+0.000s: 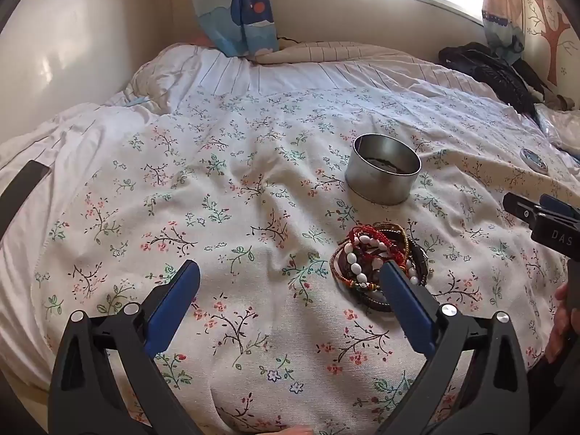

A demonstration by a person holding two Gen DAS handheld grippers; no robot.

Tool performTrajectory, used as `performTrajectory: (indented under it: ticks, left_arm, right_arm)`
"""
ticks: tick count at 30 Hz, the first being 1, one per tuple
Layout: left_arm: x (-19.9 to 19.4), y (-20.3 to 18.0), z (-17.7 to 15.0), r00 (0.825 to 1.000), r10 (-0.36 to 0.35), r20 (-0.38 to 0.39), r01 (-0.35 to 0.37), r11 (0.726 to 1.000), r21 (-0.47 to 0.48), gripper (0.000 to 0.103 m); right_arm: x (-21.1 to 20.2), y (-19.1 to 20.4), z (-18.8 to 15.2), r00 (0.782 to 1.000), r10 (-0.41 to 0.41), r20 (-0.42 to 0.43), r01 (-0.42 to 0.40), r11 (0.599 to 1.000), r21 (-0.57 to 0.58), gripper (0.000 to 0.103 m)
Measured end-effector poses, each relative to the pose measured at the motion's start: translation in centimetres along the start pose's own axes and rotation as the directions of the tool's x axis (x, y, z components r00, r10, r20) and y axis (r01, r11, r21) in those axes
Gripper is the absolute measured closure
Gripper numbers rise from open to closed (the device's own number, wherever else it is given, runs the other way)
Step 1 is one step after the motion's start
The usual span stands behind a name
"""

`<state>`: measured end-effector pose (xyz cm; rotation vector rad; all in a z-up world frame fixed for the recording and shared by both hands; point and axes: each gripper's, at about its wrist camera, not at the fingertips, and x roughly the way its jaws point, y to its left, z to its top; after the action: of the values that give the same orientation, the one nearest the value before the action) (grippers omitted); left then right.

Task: Organize jewelry

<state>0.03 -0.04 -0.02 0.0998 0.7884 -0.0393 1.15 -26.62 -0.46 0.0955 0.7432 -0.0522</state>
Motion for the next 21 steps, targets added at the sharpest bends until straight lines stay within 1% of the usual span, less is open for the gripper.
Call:
performTrajectory:
  ticks: [2, 3, 6, 7, 9, 10, 21]
  left_arm:
    - [0.1, -0.2, 0.1, 1.000, 0.005, -0.006, -0.004, 1.000, 0.008, 0.007]
    - [0.2, -0.3, 0.1, 1.000, 0.007, -0.009, -0.007, 1.000, 0.014, 0.007]
    - [0.5, -0.9, 0.4, 1.000, 0.018, -0.018, -0.017, 0.999, 0.038, 0.007]
    - [-0.1, -1.0, 0.1, 1.000, 0.013, 0.015, -0.014, 1.000, 0.012, 0.007]
    - [-0.1, -1.4, 0.1, 1.000, 0.016, 0.017, -0.016, 1.000, 0.019, 0.007]
    - [-0.2, -0.8, 0.1, 1.000, 0.005, 0.025, -0.006, 1.000, 0.008, 0.007]
    - [-0.4, -0.6, 0.1, 1.000, 0.011, 0.020, -0.011, 1.000, 0.003, 0.007]
  right_arm:
    - [-0.4, 0.2, 0.2, 1.000, 0.003, 0.005, -0.002, 1.000, -0.027, 0.006]
    - [0.1, 0.4, 0.1, 1.000, -0.017, -0.009, 0.016, 0.999, -0.031, 0.006]
    - [0.1, 0.3, 0.0, 1.000, -0.016, -0.004, 0.016, 0.999, -0.042, 0.006]
    - [0.2, 0.6, 0.0, 1.000, -0.022, -0.004, 0.022, 0.998, -0.052, 0.006]
    - [0.0, 0.8, 0.1, 1.000, -0.028, -0.003, 0.027, 0.998, -0.062, 0.006]
    - [0.0, 1.0, 0.2, 0.999, -0.033, -0.004, 0.033, 0.997, -0.065, 0.006]
    - [-0.5, 1.6, 0.2, 0.998, -0.052, 0.023, 0.054, 0.994, -0.096, 0.006]
